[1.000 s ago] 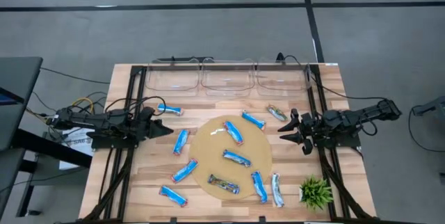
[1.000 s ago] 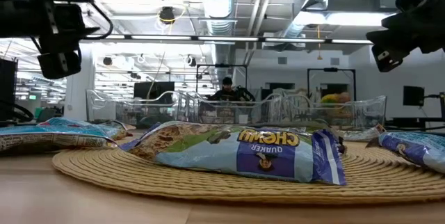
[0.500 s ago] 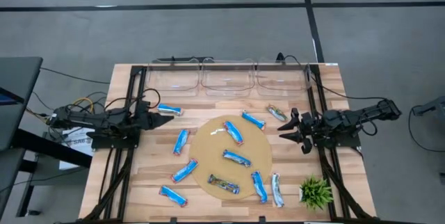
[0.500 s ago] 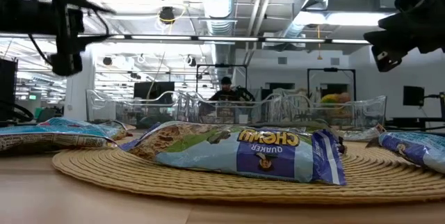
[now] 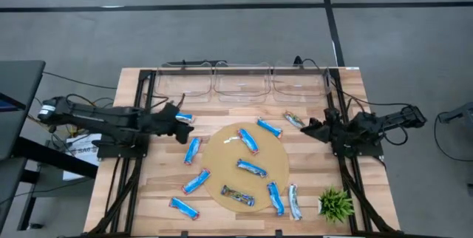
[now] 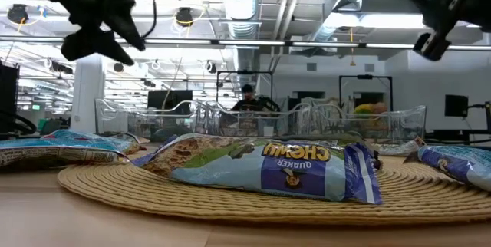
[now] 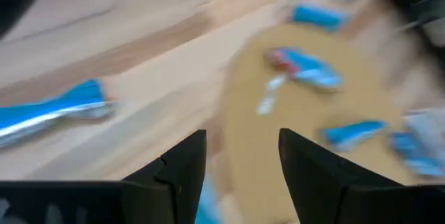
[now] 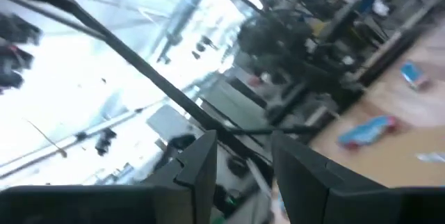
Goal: Pick and place Granola Bars by type
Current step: Put the yellow granola bar into the top left transparent bin
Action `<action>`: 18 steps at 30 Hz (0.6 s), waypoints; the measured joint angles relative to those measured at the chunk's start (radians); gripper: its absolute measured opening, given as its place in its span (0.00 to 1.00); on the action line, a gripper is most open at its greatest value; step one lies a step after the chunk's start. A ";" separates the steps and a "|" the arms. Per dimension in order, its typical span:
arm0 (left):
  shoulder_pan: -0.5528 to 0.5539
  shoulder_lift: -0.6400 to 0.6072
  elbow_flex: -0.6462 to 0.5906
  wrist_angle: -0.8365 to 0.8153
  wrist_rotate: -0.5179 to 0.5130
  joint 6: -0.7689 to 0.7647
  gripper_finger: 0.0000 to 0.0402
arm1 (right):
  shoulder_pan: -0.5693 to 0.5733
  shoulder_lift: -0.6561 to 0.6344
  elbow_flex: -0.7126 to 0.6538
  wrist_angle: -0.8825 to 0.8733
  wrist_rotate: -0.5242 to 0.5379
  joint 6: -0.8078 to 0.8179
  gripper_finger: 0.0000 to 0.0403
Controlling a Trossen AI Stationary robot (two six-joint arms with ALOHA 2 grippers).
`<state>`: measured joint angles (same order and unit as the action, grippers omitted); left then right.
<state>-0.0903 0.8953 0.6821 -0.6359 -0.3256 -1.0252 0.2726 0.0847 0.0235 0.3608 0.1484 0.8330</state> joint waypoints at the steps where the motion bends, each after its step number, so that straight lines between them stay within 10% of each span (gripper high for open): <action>1: 0.015 0.038 0.025 -0.051 0.004 0.008 0.43 | 0.000 0.000 0.000 0.030 0.007 -0.016 0.32; 18: 0.221 0.395 0.094 -0.256 0.095 0.517 0.43 | 0.000 0.668 0.669 -0.653 0.052 -0.508 0.32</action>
<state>0.1304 1.2900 0.7765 -0.8917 -0.2302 -0.5084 0.2722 0.7530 0.6920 -0.2922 0.2008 0.3253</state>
